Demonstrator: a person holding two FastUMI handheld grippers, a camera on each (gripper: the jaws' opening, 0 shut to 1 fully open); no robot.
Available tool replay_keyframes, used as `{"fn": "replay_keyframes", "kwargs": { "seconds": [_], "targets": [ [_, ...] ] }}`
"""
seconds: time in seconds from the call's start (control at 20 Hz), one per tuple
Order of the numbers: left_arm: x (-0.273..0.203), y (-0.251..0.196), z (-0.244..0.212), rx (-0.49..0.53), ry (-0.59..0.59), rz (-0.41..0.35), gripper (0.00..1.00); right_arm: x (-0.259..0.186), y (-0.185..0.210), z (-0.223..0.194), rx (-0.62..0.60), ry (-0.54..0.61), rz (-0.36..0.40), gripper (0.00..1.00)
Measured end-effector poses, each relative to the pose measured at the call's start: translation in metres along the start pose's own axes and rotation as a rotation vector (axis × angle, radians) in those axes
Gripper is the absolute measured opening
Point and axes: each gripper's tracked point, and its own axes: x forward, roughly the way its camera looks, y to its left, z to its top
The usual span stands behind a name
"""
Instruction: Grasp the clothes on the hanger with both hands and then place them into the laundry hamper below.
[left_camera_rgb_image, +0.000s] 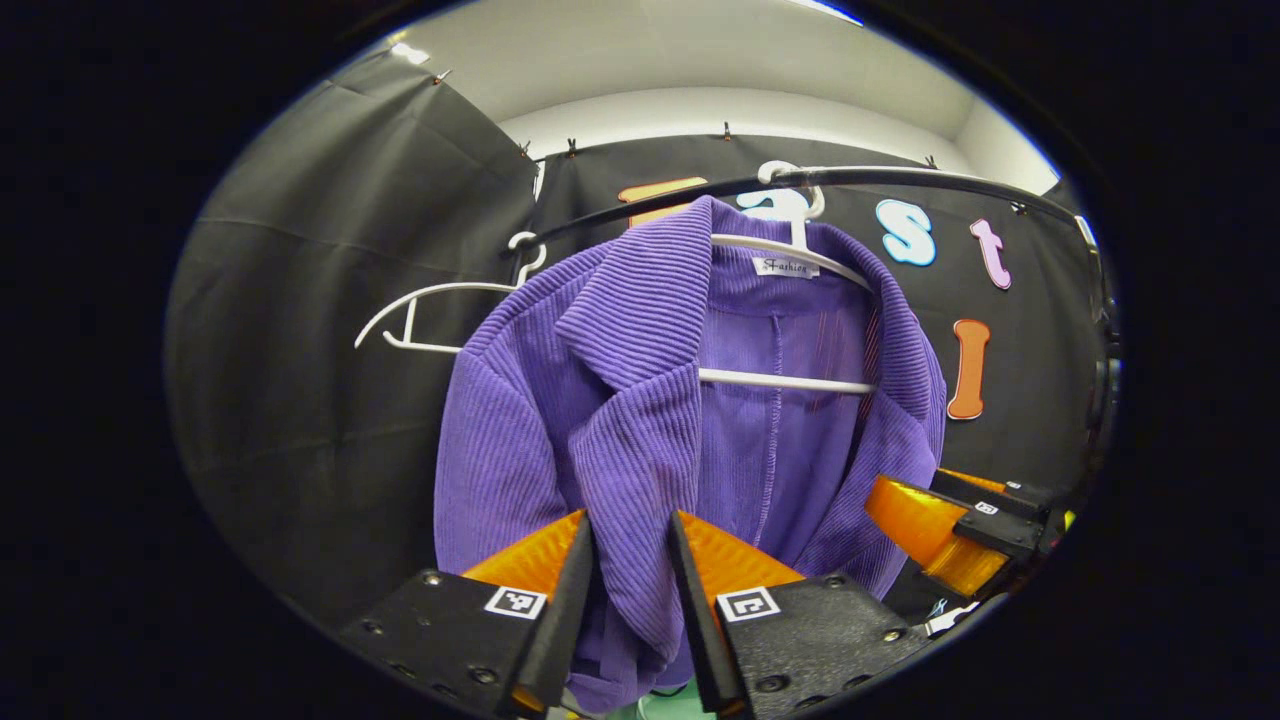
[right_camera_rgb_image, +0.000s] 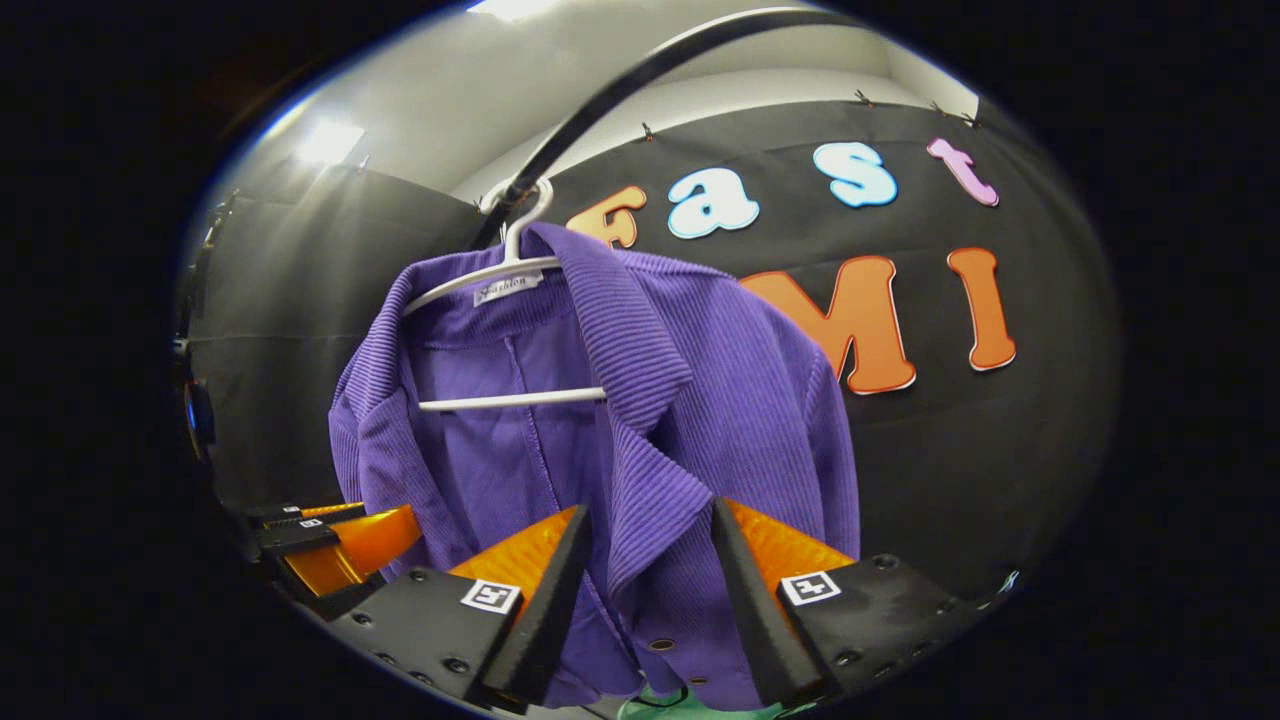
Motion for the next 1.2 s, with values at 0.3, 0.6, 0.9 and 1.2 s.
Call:
{"fn": "replay_keyframes", "kwargs": {
  "seconds": [0.3,0.6,0.9,1.2],
  "targets": [
    [0.003,0.001,0.002,-0.048,0.016,-0.044,0.03,0.007,-0.007,0.006,-0.017,0.022,-0.004,0.18],
    [-0.025,0.041,0.029,-0.062,-0.001,-0.010,0.00,-0.026,-0.048,0.050,-0.100,-0.068,-0.127,0.00],
    [-0.047,0.070,0.059,-0.030,-0.026,0.002,0.00,-0.052,-0.060,0.088,-0.168,-0.118,-0.190,0.07],
    [-0.060,0.097,0.100,0.030,-0.077,0.021,0.00,-0.065,-0.072,0.126,-0.228,-0.162,-0.267,0.07]
  ]
}}
